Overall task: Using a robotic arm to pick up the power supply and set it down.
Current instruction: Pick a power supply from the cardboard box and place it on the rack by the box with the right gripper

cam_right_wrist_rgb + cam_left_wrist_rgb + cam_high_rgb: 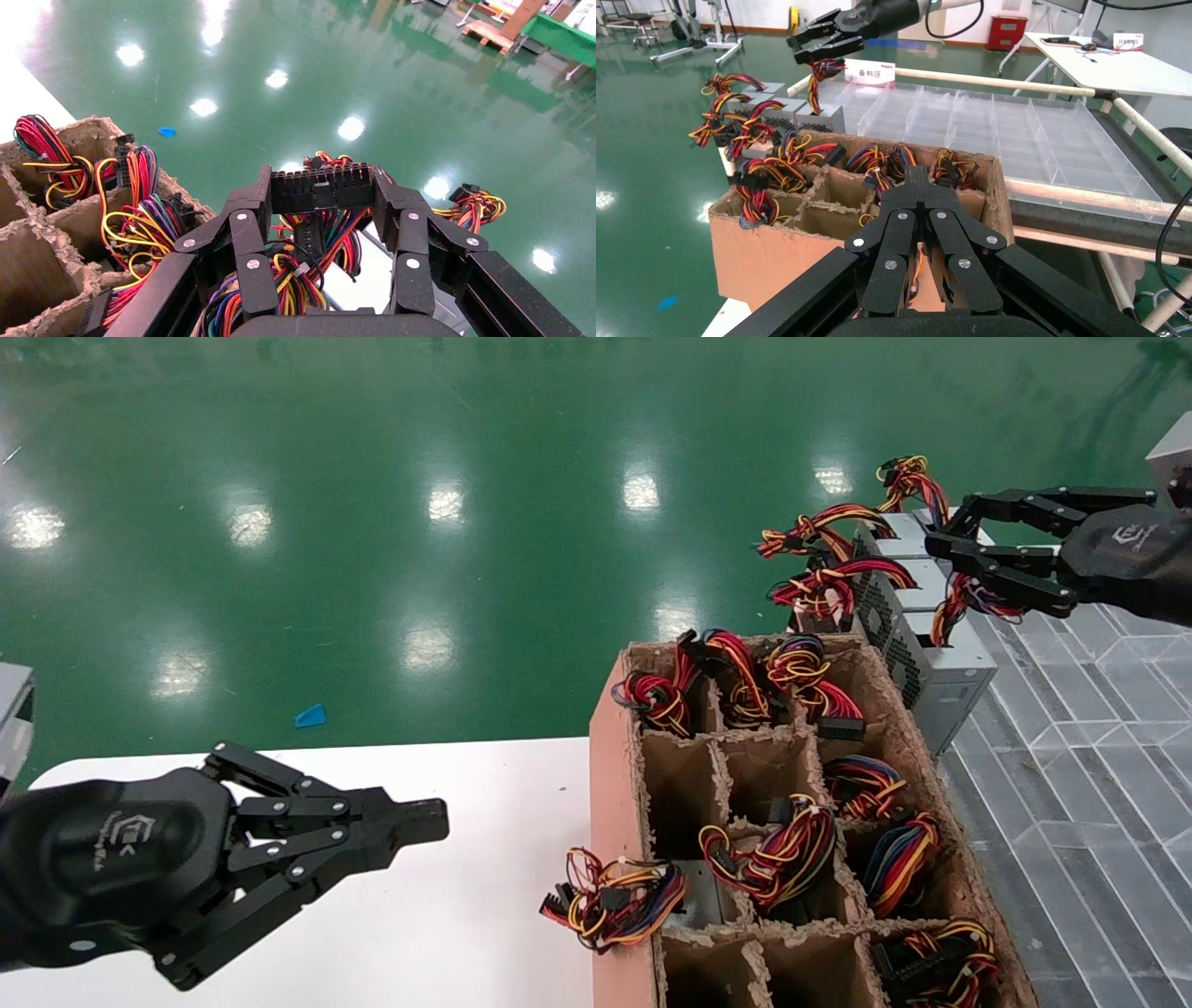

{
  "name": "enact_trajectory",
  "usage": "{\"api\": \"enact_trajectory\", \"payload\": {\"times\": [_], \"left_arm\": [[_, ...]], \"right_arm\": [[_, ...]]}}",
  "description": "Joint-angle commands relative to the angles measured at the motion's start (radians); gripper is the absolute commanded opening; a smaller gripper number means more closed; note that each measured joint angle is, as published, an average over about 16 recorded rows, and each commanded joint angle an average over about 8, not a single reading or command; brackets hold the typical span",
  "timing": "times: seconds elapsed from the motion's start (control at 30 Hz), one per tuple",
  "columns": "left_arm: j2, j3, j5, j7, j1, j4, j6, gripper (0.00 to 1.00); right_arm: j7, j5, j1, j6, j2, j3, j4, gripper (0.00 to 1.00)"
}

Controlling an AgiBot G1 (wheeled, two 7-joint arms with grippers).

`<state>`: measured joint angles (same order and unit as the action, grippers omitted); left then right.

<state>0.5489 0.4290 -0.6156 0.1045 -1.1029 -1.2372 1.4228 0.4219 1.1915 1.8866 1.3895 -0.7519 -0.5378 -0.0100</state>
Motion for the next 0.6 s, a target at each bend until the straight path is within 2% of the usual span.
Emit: {"api": "enact_trajectory", "payload": {"times": [0.03,0.6], "left_arm": [[0.000,0.000,0.000,0.000,0.000,0.000,0.000,0.00],[0.000,0.000,0.000,0.000,0.000,0.000,0.000,0.00]], "right_arm": [[0.001,0.002,0.000,-0.002,-0.001,-0.001,0.001,1.00],[-0.004,-0.019,0.033,0.031,0.023,0.013,-0.005,1.00]]}}
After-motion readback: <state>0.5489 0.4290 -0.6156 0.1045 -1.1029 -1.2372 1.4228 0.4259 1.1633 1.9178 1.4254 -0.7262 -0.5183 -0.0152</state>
